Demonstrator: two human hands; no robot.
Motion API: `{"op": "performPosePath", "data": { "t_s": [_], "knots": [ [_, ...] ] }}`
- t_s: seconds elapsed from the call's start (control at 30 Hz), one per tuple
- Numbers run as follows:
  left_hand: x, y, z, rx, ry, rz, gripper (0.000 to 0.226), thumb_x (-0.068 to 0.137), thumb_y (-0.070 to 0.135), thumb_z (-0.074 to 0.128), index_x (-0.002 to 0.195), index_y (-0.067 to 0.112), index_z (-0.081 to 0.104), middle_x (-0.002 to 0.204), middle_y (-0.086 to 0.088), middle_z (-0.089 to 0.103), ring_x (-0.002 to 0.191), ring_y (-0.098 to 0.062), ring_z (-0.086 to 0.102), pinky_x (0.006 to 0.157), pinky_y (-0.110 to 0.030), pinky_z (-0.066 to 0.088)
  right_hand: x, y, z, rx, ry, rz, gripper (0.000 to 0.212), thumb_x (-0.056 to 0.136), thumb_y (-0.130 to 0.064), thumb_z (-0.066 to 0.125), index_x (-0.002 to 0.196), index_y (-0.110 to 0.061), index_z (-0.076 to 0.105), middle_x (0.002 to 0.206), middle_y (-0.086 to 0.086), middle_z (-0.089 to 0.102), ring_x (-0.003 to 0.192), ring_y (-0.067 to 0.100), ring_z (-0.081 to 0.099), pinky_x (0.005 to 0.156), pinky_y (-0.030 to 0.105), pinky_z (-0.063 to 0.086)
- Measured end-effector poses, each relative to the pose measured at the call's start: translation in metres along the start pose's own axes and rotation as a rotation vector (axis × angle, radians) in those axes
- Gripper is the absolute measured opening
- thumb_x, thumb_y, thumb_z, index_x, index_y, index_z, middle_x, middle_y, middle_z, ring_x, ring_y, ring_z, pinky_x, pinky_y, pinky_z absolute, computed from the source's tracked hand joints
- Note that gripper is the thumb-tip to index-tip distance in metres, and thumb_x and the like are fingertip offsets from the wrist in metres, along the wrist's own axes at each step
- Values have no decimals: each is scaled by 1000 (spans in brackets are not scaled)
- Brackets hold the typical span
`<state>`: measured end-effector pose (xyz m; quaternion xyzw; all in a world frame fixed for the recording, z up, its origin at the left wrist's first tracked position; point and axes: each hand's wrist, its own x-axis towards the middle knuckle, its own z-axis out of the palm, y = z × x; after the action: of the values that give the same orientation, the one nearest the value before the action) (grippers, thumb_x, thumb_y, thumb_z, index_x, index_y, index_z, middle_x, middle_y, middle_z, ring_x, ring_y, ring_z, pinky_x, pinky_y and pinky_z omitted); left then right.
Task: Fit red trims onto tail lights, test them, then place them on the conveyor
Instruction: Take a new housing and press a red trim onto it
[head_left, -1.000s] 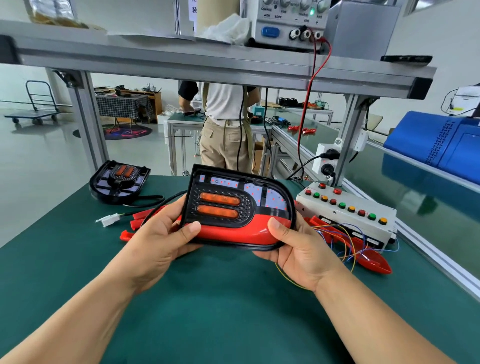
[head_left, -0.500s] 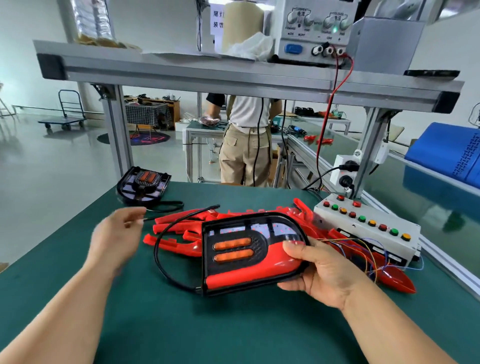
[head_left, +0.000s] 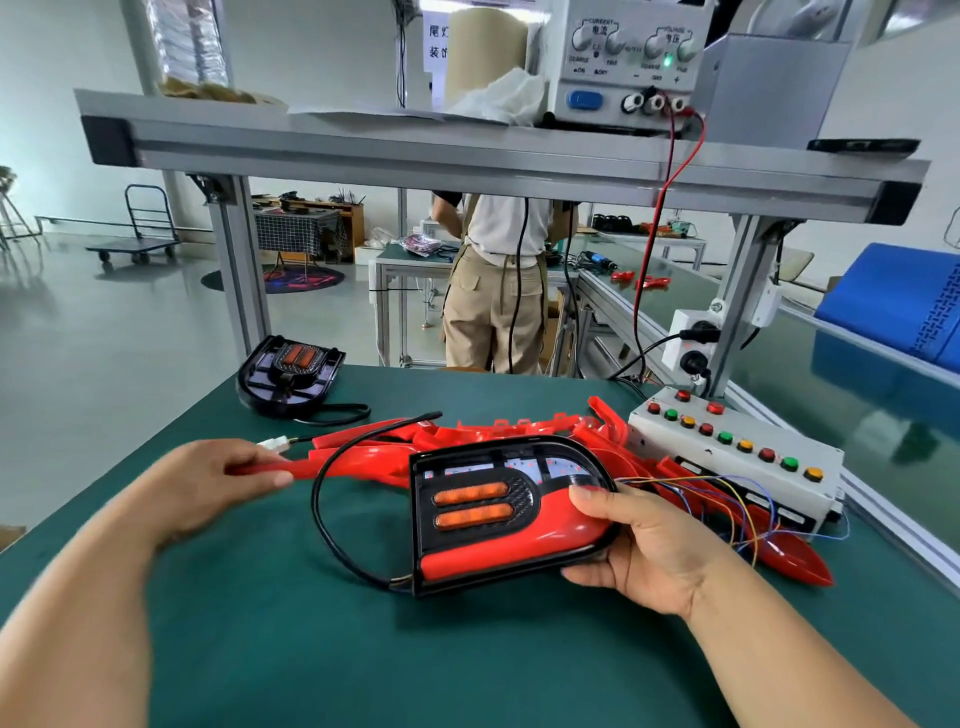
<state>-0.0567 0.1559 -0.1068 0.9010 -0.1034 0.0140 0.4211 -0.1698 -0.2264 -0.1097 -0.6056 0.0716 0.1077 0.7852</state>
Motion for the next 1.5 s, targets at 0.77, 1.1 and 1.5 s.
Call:
{"op": "performPosePath", "data": {
  "t_s": [0.77,1.1,1.5],
  "knots": [
    [-33,106,71,8,207,586,8,82,41,55,85,34,57,72,10,63,80,3,56,66,-2,37,1,7,10,-8,-140,-80,32,69,-12,73,92,-35,73,100,4,74,84,23,71,81,45,57],
    [-23,99,86,247,240,669,26,81,37,64,96,18,73,94,12,55,91,-12,54,83,-19,37,2,8,8,6,-168,-104,34,70,-12,75,93,-37,73,108,5,72,92,28,68,89,52,52],
    [-27,106,90,278,220,755,27,81,25,67,104,18,77,104,13,64,102,-6,51,95,-13,34,4,9,7,25,-198,-114,36,72,-9,74,91,-39,75,108,5,73,95,27,70,90,51,53]
  ]
}}
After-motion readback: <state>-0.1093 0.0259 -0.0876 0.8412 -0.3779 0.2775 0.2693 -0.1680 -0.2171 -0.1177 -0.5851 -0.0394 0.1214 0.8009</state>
